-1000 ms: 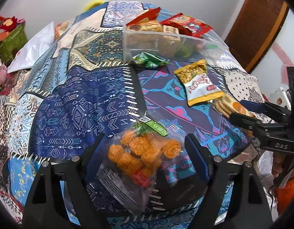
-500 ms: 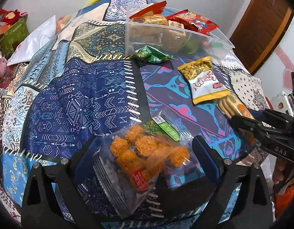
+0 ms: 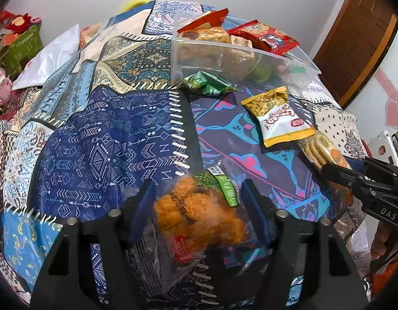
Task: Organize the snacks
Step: 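Grasp the orange puffed snack pack with the left tool while the right tool grasps the cream cake, then lift the puffed snack pack with the left tool while the right tool lifts the cream cake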
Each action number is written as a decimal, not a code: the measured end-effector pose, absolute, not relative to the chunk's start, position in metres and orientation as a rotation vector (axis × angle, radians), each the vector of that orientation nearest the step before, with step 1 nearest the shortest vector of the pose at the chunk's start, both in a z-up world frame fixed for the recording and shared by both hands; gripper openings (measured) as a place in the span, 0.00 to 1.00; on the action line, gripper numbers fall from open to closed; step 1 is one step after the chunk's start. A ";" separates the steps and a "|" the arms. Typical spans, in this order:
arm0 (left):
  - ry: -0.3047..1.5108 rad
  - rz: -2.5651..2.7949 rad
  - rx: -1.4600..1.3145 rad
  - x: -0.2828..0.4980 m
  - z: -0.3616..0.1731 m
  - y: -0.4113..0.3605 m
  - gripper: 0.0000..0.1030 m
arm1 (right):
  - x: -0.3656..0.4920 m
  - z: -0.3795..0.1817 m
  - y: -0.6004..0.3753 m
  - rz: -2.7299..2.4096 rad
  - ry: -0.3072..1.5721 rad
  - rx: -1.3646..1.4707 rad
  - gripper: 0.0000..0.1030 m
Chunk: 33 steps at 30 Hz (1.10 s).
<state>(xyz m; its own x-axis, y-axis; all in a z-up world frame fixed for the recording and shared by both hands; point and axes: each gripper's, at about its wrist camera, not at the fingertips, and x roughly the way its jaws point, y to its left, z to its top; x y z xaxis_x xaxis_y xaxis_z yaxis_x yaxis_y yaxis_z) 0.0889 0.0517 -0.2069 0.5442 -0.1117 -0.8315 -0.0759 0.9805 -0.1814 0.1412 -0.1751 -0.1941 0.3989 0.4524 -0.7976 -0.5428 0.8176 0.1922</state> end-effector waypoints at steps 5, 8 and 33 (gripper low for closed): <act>0.982 -0.017 -0.211 0.092 -0.198 0.054 0.46 | 0.141 -0.188 -0.180 0.624 0.958 -0.088 0.31; 0.967 -0.016 -0.208 0.094 -0.192 0.056 0.33 | 0.141 -0.184 -0.182 0.619 0.946 -0.081 0.31; 1.070 0.028 -0.276 0.048 -0.193 0.063 0.66 | 0.140 -0.177 -0.184 0.616 0.908 -0.088 0.31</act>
<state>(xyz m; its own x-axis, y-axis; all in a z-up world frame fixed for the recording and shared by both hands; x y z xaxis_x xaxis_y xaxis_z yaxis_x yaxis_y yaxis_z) 0.0482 0.0631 -0.1932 0.4830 -0.1104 -0.8687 -0.1560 0.9653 -0.2094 0.1397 -0.1844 -0.1772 0.4566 0.4632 -0.7596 -0.5352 0.8250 0.1814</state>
